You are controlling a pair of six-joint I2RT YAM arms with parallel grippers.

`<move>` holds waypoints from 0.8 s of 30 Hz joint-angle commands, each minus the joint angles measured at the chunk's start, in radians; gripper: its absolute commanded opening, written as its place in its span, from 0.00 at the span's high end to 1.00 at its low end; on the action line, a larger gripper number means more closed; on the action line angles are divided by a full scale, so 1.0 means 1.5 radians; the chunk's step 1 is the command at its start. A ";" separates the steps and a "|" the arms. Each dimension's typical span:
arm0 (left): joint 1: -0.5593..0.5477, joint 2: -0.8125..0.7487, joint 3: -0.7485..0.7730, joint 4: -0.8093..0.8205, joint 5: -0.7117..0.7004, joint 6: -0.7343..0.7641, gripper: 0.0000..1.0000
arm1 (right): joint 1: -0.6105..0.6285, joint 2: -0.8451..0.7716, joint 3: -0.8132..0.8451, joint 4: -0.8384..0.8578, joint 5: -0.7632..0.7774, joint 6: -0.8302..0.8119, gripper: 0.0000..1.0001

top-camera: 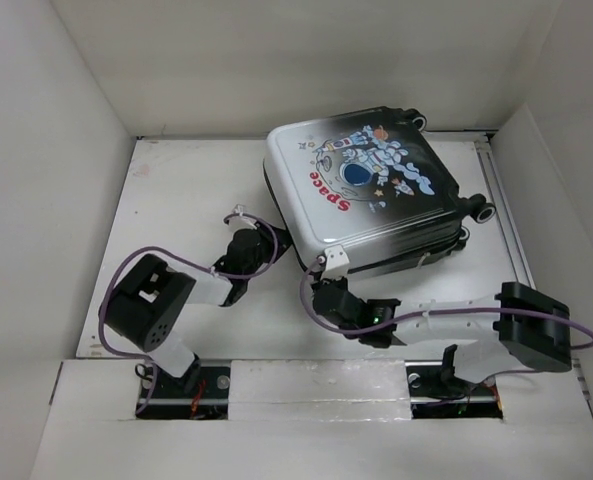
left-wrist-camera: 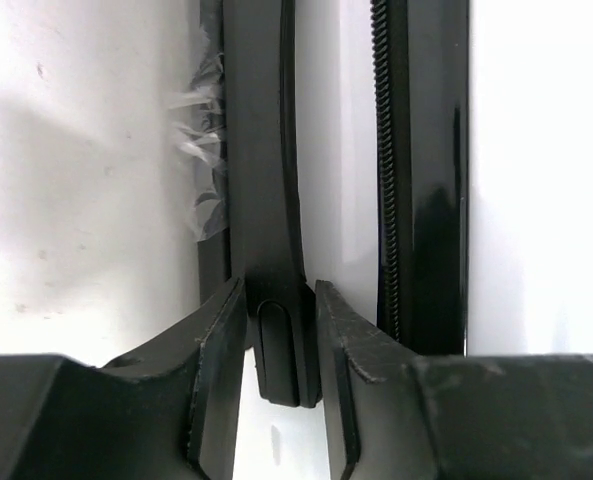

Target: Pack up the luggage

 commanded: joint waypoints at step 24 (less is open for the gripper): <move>0.304 0.248 0.714 -0.454 0.257 0.167 0.16 | -0.020 -0.243 0.008 -0.152 -0.283 -0.059 0.29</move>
